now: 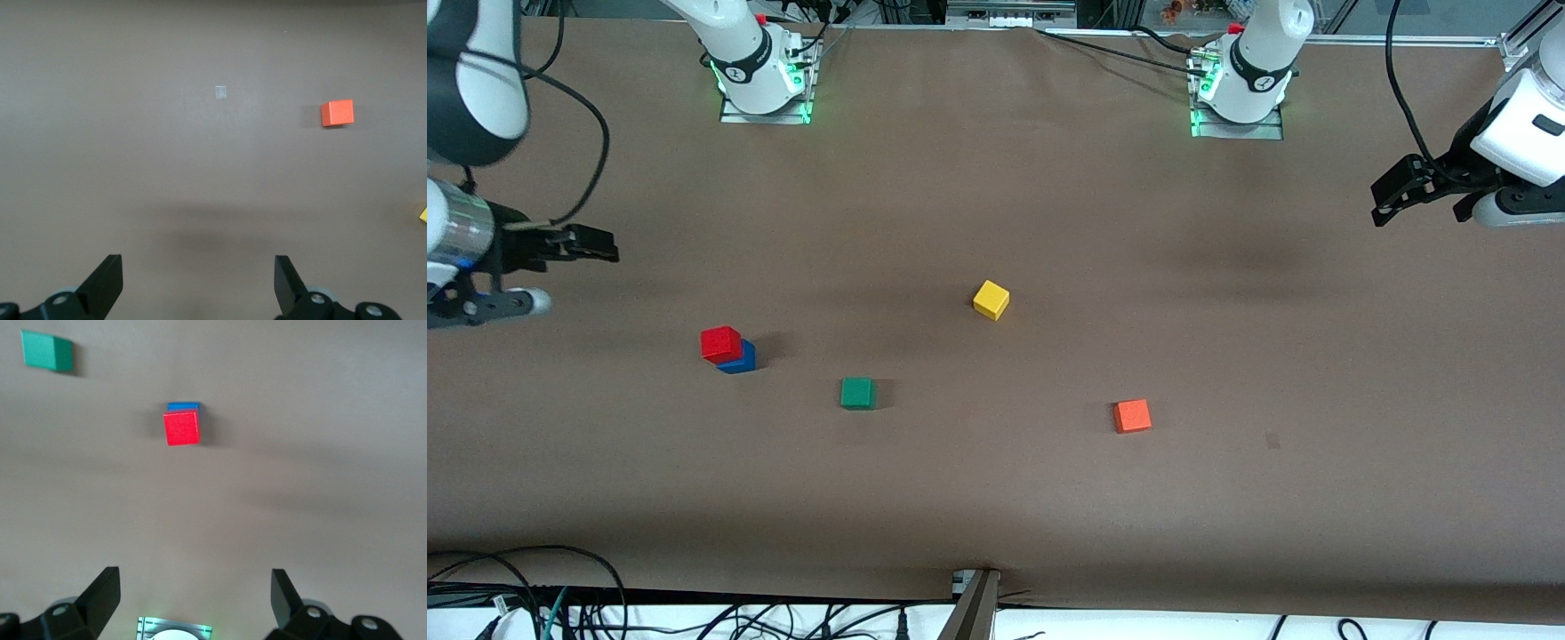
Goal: Pass red block to right arm, stack on blue
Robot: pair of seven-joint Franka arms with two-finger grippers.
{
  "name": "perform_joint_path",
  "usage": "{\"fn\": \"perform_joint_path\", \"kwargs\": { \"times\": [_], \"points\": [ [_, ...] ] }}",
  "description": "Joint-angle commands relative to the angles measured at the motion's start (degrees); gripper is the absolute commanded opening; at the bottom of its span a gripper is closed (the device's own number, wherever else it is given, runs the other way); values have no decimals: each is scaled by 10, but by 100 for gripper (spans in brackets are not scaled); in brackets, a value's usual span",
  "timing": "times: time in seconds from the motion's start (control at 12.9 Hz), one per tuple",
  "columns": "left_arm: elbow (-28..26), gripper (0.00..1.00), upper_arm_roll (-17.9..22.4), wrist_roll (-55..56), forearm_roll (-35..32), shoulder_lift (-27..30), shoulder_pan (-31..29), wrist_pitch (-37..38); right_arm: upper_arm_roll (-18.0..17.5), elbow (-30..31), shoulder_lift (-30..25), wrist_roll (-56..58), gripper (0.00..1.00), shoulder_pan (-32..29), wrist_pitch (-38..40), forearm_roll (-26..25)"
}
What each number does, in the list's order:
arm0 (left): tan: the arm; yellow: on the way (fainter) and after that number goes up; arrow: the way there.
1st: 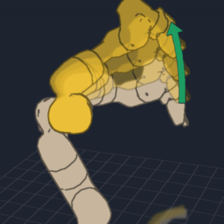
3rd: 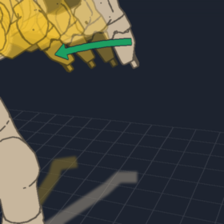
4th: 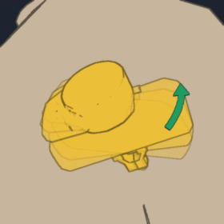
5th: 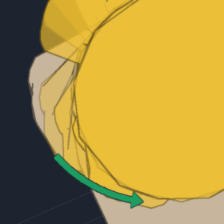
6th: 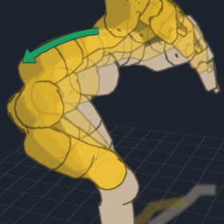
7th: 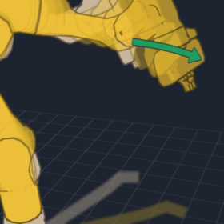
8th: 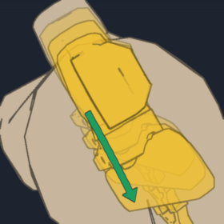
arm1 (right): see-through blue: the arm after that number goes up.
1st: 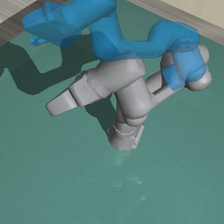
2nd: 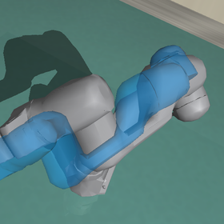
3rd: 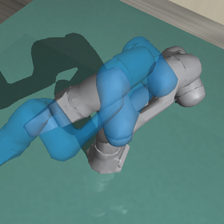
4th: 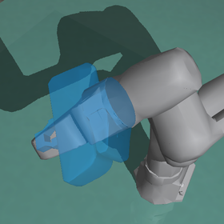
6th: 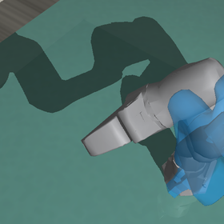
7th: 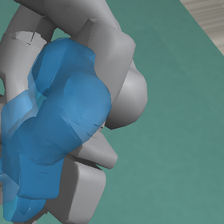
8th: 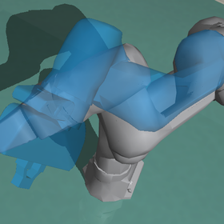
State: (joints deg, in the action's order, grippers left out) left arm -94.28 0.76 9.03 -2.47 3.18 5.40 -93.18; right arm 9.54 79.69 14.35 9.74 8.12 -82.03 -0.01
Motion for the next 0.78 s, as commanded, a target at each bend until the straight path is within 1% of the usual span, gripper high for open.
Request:
{"fn": "perform_joint_path", "kwargs": {
  "times": [0.0, 0.08, 0.23, 0.39, 0.54, 0.7],
  "points": [
    [46, 100, 3, 7, -10, -18, 2, 14, -28, 11, -60, -9, 100, -20, 21, -13],
    [59, 100, 4, 7, -11, -26, 2, 20, -39, 30, -83, -10, 100, -32, 21, -14],
    [61, 100, 3, 7, -12, -30, 3, 26, -41, 42, -123, -13, 100, -36, 22, -20],
    [61, 100, 4, 2, -10, -32, 1, 26, -44, 35, -137, -9, 100, -38, 29, -34],
    [61, 100, 3, 0, -10, -32, 0, 26, -47, 35, -148, -16, 100, -42, 104, -31],
    [61, 100, 3, -1, -10, -33, -1, 25, -44, 33, -139, -19, 100, -45, 98, -24]
  ]
}}
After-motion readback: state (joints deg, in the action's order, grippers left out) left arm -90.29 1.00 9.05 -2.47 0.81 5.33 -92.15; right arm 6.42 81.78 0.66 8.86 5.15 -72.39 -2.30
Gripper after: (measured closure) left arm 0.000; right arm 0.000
